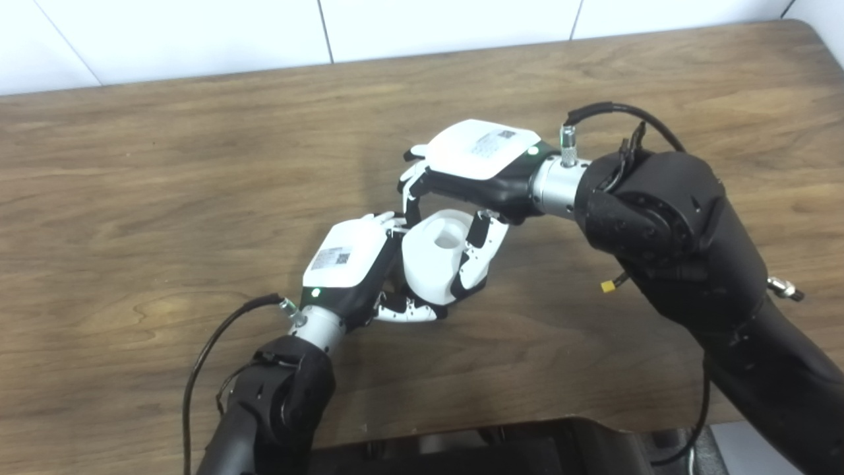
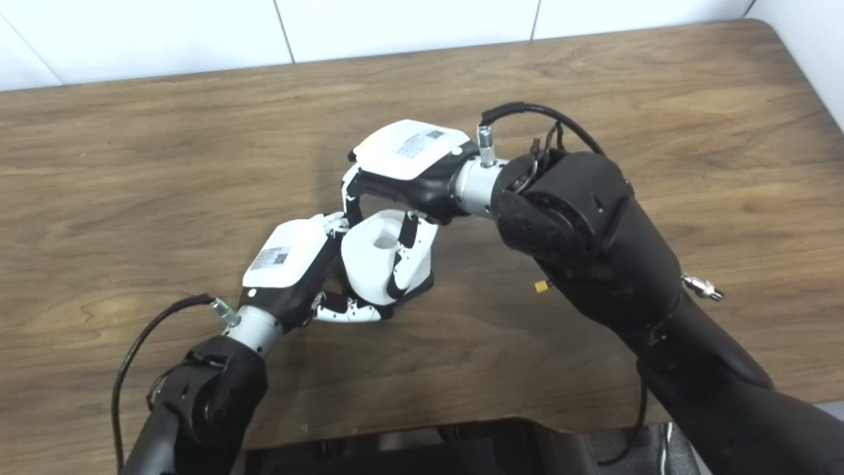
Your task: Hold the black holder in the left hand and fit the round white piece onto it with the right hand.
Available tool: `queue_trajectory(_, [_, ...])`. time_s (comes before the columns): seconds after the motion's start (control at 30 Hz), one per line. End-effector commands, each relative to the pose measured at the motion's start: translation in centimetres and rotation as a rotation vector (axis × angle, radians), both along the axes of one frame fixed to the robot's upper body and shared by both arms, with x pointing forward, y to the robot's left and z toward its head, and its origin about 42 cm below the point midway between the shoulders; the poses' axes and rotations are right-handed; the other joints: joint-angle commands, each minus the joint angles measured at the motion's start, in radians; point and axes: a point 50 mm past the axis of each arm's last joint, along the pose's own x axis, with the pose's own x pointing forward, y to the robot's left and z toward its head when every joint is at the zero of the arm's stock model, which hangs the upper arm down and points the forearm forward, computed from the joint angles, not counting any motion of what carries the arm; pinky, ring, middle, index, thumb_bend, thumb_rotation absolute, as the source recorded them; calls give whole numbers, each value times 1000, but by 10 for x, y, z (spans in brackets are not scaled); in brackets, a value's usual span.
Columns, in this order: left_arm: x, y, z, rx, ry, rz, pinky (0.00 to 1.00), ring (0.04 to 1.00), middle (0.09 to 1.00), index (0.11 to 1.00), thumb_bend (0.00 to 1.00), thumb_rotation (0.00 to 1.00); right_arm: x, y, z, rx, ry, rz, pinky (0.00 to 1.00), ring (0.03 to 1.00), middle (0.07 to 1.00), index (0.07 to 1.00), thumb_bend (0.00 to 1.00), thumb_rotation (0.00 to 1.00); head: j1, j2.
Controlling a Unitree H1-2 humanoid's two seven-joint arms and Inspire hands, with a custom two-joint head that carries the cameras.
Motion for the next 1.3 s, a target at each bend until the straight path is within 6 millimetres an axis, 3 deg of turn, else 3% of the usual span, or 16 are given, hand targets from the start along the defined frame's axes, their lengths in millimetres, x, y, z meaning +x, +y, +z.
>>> queue_trajectory(0.0, [-7,-3,-13,14,103,-37,902,898,832,490,516,57,1,-1,16,-23,25,2,925,974,863,662,942,372,0,1])
queue_trajectory(0.2, [-6,-2,-14,15,106,-38,907,899,833,490,516,57,-1,-2,33,-22,10,25,943,990,879,700,994,399,-6,-3])
queue_trajectory(0.57, [-4,1,-16,20,103,-42,900,896,833,490,516,58,-6,-2,55,-42,-54,92,945,996,895,742,1000,444,-15,-6])
queue_trajectory(1.27, [-5,0,-14,7,106,-36,902,898,833,490,516,58,2,-15,40,-117,17,63,949,1000,908,768,1000,453,-12,-2])
